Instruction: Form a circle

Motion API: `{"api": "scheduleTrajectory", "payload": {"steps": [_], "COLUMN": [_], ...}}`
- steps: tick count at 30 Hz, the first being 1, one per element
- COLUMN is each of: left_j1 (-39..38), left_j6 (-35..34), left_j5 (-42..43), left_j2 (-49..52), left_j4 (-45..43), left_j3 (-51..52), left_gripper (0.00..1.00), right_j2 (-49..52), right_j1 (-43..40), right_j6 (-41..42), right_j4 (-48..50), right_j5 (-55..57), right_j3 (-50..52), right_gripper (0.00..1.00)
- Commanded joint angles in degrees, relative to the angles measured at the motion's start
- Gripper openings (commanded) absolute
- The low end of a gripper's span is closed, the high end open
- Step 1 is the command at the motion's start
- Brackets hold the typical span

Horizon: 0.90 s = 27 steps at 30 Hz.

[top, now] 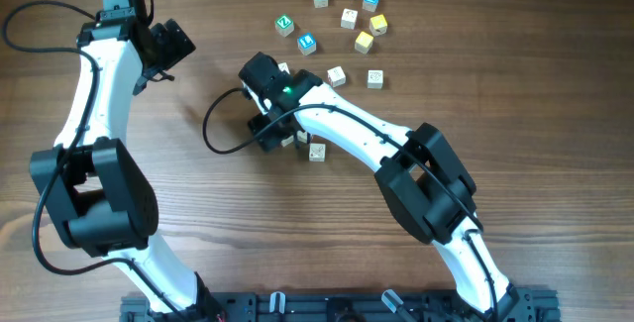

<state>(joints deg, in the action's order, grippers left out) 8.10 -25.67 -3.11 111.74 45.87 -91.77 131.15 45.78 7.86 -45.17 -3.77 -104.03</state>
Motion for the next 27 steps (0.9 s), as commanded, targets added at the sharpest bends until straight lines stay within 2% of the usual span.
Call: {"api": "scheduleTrajectory", "payload": {"steps": [1,3,6,18,27], "left_j1": [0.1,0.1,0.1,0.1,0.1], "left_j6": [-0.5,-0.5,-0.5,-0.5,-0.5], "left_j5": [0.1,0.1,0.1,0.1,0.1], "left_j2": [0.0,0.0,0.0,0.0,0.0], "left_j4": [-0.2,-0.2,-0.2,-0.2,-0.2], "left_j3": [0.0,0.0,0.0,0.0,0.0], "left_gripper": [1.00,1.00,1.00,1.00,1.00], "right_j2": [0.7,0.7,0.7,0.7,0.7], "right_j1": [0.0,0.0,0.0,0.0,0.0], "right_j6": [-1.9,-1.9,-1.9,-1.9,-1.9], "right_j4": [0.1,0.1,0.1,-0.5,-1.7], "right_j5": [2.4,2.4,2.4,0.7,0.8], "right_j3": [-0.5,-0.5,-0.5,-0.5,-0.5], "right_gripper": [0.63,0.61,0.52,0.49,0.39]}}
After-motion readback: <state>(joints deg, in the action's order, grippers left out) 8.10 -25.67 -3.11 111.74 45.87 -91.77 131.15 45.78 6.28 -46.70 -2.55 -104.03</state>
